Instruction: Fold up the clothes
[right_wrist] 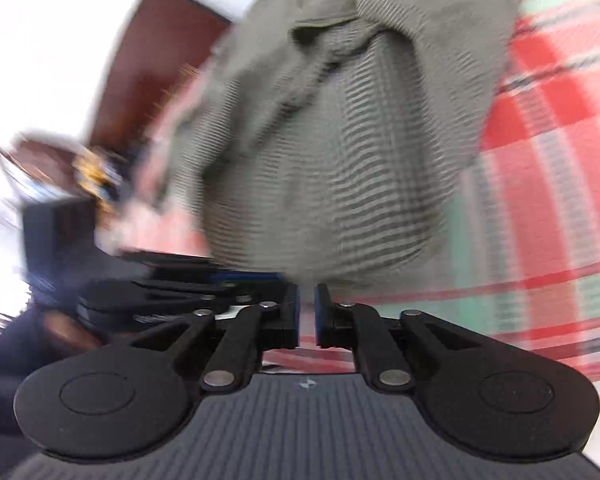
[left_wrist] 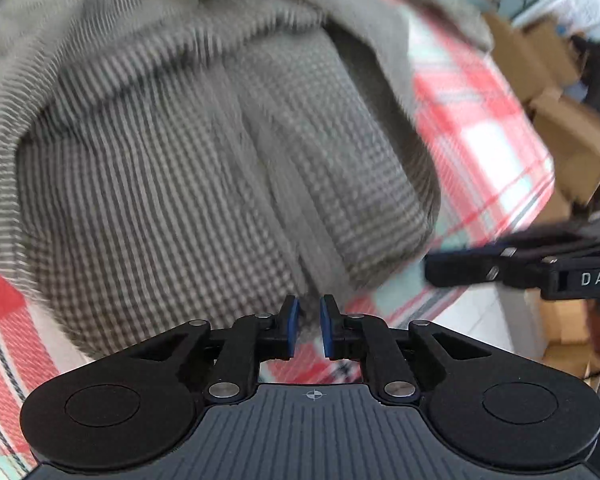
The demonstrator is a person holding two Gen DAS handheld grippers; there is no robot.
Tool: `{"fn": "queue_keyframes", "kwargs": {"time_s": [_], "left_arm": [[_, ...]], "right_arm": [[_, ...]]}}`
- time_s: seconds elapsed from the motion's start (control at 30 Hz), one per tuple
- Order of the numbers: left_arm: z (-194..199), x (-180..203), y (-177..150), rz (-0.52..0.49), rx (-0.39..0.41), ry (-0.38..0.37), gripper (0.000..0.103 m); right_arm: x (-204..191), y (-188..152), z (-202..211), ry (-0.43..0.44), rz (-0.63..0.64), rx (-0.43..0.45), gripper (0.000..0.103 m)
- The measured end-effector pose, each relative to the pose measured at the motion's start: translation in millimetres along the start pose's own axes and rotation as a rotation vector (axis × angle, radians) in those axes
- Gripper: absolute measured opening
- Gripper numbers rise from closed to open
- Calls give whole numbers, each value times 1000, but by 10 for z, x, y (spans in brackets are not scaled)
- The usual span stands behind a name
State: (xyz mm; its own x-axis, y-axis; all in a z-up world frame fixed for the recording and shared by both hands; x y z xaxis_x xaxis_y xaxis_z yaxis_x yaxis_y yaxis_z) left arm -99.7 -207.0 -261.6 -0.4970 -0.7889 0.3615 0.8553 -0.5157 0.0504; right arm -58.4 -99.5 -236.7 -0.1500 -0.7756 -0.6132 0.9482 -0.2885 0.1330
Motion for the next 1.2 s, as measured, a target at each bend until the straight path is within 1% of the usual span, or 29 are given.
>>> {"fn": "queue_keyframes", "kwargs": {"time_s": [0.03,0.07,0.1,0.13,0.17,0.23,0.27,0.33,0.43,0.5,0.57,0.67,0.7,0.8,0.87,0.9,1.0,1.07,1.1,1.13,1.17,1.2], "left_arm": [[-2,-3,-21,-4,-1,4,26],[48,-16,-50,-2,13,1,26],[97,-28,-79,0,27,-2,26],[149,-46,-108,4,42,-4,27],[207,-84,-135,14,57,-2,30],[306,-162,-190,34,85,18,36],[344,-194,-214,40,96,33,38],[371,-199,-245,17,99,68,41],[339,-121,-344,-103,69,126,43],[298,-39,-395,-177,58,158,44],[257,51,-410,-232,57,169,45],[169,210,-413,-307,65,183,48],[136,260,-408,-333,65,190,50],[17,429,-409,-419,59,231,52],[-63,490,-419,-464,51,273,52],[-91,497,-423,-477,48,284,52],[-114,484,-425,-470,56,290,52],[-116,469,-408,-452,63,287,51],[-109,459,-397,-440,69,284,33],[-76,440,-380,-420,79,277,10],[-42,421,-362,-400,89,270,0],[-9,402,-345,-379,99,263,0]], "right_arm": [[-21,-28,9,-57,33,0,25],[-36,-54,16,-93,60,-1,27],[-51,-78,21,-116,77,-3,34],[-57,-97,24,-118,82,-7,42],[-58,-112,30,-113,84,-11,44],[-56,-161,28,-94,92,-19,45],[-83,-168,0,-76,93,-27,44],[-129,-170,-78,-27,86,-46,44],[-185,-109,-198,20,53,-54,43],[-249,-75,-188,33,48,-43,43],[-292,-61,-161,28,44,-29,43],[-196,-49,-147,-1,-38,-26,43],[-155,-42,-153,-8,-70,-22,43],[-31,-30,-152,9,-159,10,42],[0,-24,-133,27,-194,39,10],[2,-25,-111,36,-201,55,3],[-50,-45,-7,57,-185,101,3],[-71,-47,24,56,-179,109,3],[-67,-42,33,52,-180,107,3],[-60,-36,26,43,-181,103,3],[-52,-39,16,31,-183,95,3],[-50,-38,-1,19,-187,86,3]]}}
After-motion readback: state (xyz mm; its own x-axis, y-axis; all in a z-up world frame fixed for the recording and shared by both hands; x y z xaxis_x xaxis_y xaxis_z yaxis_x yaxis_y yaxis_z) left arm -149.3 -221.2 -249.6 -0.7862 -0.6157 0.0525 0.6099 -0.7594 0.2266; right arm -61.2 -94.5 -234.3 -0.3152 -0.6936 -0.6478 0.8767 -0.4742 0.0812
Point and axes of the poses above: each gripper's, at about its wrist camera, not at the fingertips, and z roughly against the way its jaws point, x to its right, y to its top, the point moved 1 cm from there along -z, roughly the way its jaws point, and after that the axes turned 10 degrees about -x, right-handed, at the moved point
